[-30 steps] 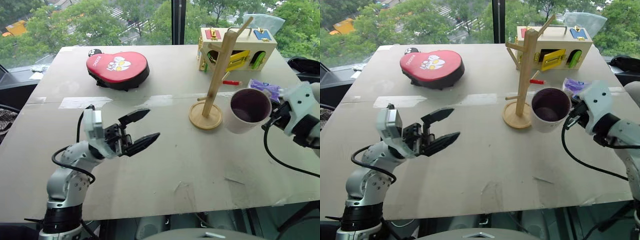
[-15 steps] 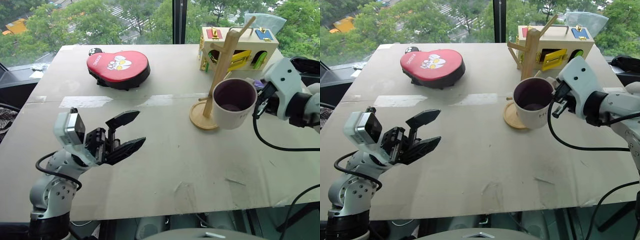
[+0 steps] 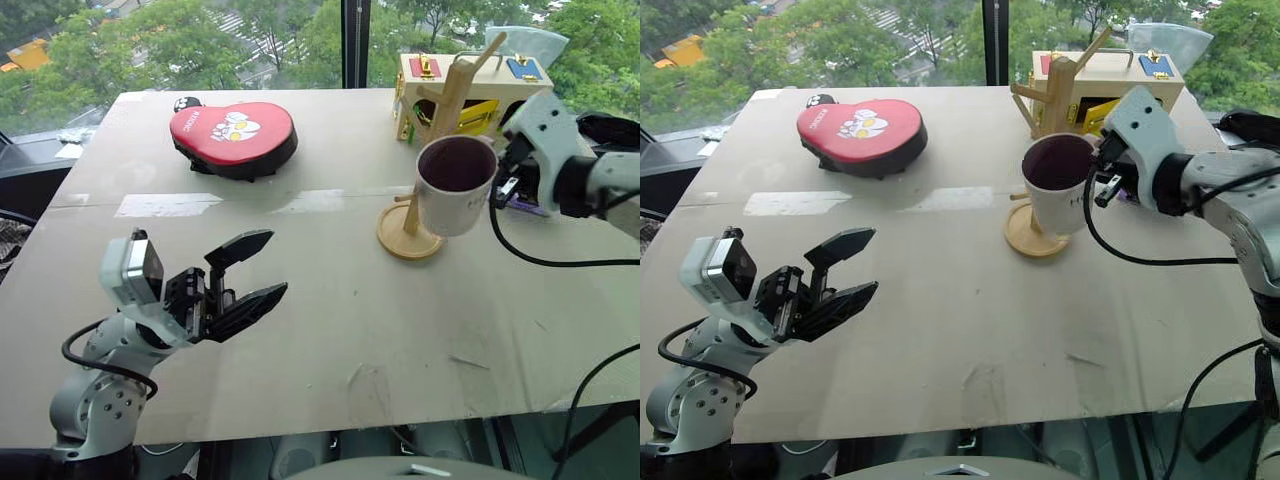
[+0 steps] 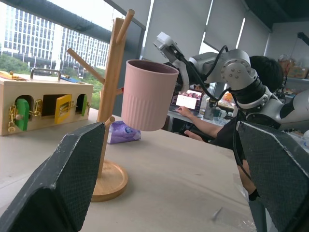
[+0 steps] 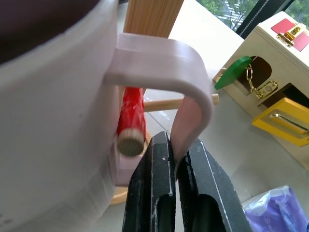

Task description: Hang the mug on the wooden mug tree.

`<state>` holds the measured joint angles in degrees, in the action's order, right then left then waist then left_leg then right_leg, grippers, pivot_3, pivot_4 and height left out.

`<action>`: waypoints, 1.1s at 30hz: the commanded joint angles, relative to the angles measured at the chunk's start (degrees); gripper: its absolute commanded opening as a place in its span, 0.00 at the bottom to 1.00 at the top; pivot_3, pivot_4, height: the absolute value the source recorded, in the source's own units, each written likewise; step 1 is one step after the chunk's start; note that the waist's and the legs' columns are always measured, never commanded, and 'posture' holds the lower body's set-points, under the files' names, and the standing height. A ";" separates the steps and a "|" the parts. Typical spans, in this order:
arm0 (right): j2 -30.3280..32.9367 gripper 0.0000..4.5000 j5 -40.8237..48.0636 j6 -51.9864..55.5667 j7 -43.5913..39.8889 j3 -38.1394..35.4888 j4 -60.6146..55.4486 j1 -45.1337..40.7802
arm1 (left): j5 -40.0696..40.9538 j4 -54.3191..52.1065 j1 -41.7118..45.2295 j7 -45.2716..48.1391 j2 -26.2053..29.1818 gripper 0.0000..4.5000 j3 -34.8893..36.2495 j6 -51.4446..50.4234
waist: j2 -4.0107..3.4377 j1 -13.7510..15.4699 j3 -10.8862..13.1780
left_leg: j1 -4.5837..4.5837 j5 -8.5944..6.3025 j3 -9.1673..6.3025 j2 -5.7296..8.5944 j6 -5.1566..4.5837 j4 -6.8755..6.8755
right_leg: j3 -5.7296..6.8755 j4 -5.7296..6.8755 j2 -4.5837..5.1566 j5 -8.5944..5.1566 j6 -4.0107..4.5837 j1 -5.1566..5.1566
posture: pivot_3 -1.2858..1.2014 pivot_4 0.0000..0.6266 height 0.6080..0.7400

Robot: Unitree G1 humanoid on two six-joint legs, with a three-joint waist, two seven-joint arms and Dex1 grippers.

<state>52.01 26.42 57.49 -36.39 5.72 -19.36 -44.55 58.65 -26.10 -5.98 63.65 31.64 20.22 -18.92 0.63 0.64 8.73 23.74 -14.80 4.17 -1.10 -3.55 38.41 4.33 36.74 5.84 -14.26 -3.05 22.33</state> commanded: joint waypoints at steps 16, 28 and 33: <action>2.63 0.72 -1.34 -0.12 -5.19 -7.02 -2.82 3.19 | 0.45 -1.46 -2.82 1.88 -0.55 1.00 2.00 2.20 | 0.00 0.15 0.01 | 0.03 0.00 -0.02 0.01 0.00 -0.01 | 0.06 -0.01 0.05 0.00 0.00 0.00 | 0.52 0.24 1.00; -0.09 0.72 3.06 -11.69 -11.67 -31.61 -10.66 32.81 | -3.48 1.38 -2.41 2.10 -0.82 1.00 -0.21 2.72 | 0.07 0.28 -0.01 | 0.04 -0.01 -0.06 0.01 -0.01 -0.01 | 0.14 -0.08 0.06 0.00 -0.01 -0.09 | 0.52 0.24 1.00; -4.90 0.72 2.66 -19.41 -14.32 -38.60 -11.68 49.10 | -10.89 3.79 -6.68 0.27 0.64 1.00 -0.82 3.52 | 0.03 0.07 0.00 | -0.05 -0.01 -0.05 -0.01 -0.01 -0.04 | 0.07 -0.05 -0.01 -0.01 -0.02 -0.10 | 0.52 0.24 1.00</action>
<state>47.12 29.42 41.73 -49.86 -28.39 -28.94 2.91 50.34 -22.36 -11.74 64.51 31.21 19.22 -16.46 0.66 0.71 8.73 23.69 -14.81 4.13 -1.13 -3.56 38.37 4.40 36.70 5.82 -14.26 -3.07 22.23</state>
